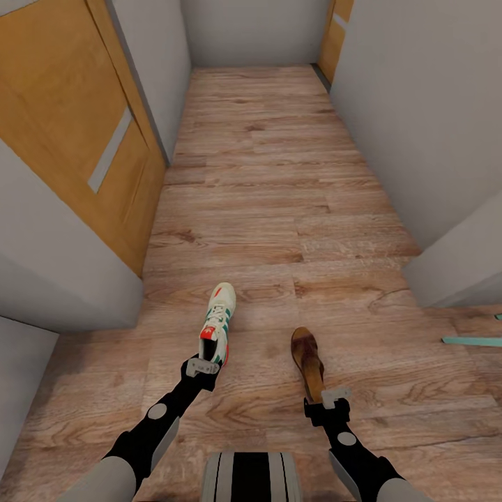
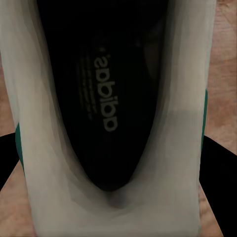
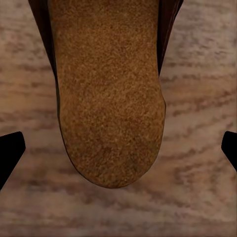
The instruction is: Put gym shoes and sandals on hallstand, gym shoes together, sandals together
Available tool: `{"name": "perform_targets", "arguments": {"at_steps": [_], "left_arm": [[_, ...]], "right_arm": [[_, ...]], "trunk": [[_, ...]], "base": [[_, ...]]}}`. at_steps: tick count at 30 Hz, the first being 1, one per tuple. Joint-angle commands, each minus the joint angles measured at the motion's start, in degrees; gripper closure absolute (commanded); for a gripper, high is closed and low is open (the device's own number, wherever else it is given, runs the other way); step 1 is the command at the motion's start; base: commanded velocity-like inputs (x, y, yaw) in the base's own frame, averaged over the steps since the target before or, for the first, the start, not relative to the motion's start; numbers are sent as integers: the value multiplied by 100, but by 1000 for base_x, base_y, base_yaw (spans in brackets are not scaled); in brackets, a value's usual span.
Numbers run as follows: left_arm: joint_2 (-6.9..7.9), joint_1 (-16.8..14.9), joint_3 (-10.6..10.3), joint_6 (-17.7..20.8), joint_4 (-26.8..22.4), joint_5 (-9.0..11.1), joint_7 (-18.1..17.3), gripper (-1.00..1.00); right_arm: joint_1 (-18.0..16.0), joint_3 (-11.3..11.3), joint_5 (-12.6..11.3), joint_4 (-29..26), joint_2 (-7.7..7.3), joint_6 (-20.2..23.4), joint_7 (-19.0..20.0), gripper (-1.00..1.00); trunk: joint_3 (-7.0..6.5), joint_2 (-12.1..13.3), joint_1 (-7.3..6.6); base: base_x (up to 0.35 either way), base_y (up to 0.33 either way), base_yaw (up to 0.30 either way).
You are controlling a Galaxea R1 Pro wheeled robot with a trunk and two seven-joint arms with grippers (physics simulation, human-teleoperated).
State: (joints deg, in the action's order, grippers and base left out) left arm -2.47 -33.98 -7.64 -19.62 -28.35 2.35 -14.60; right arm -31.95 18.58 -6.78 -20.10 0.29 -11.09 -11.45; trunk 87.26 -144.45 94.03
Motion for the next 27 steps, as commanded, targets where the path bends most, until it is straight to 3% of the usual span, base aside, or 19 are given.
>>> {"name": "perform_targets", "arguments": {"at_steps": [1,22,27], "left_arm": [[1,-3,-10,-16,5,22,-12,100],[-1,-3,-15,-30,5,28,-20,100],[0,-5,-11,-25,5,28,-20,100]], "right_arm": [[-4,52,-60,6,-3,-24,-33,-100],[-4,58,-60,6,-3,-24,-33,-100],[-4,58,-60,6,-3,-24,-33,-100]], "trunk": [[3,-1,-1],[3,-1,-1],[114,-8,12]], "base": [[5,0,0],[29,0,0],[0,0,0]]}}
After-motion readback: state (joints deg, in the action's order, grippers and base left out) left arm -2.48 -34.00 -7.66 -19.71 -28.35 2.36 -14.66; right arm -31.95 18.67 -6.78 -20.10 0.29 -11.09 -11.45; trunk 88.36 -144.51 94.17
